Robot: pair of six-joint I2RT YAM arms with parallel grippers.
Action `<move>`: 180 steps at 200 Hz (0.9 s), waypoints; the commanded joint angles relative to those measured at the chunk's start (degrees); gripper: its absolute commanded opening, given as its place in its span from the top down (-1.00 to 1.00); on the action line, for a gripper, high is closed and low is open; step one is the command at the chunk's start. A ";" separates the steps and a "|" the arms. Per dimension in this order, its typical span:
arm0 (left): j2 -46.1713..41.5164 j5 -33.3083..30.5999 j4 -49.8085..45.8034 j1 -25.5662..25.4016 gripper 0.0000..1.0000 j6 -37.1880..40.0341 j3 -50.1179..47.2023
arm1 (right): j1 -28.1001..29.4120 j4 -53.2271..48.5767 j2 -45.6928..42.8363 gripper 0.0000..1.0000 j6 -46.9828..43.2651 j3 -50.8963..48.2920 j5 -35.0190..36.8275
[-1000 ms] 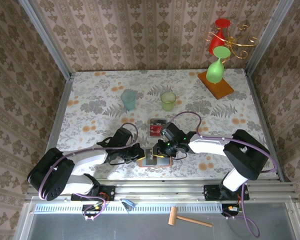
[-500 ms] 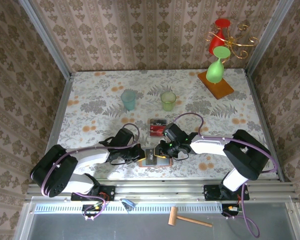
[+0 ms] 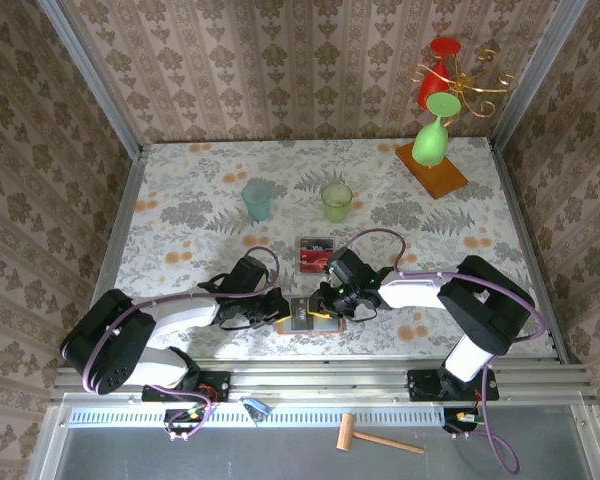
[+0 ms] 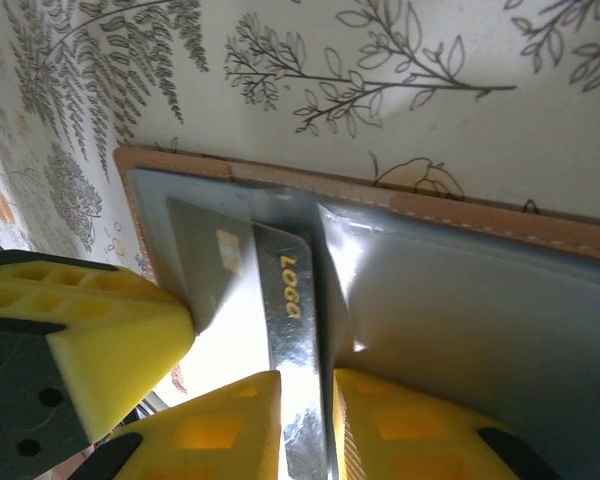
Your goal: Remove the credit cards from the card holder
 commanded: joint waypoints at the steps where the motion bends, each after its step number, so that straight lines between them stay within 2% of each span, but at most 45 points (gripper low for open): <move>1: 1.14 -1.09 -2.51 -0.37 0.94 1.22 -0.23 | -0.24 1.18 1.17 0.59 0.71 -0.82 -1.34; 102: 1.96 -0.94 -2.27 -0.37 0.95 1.02 -0.14 | -0.59 8.06 2.19 0.68 3.42 -2.39 -4.39; 180: 1.62 -1.00 -2.48 -0.43 0.95 0.80 -0.14 | -2.07 2.07 -0.88 0.78 1.00 -2.75 -1.89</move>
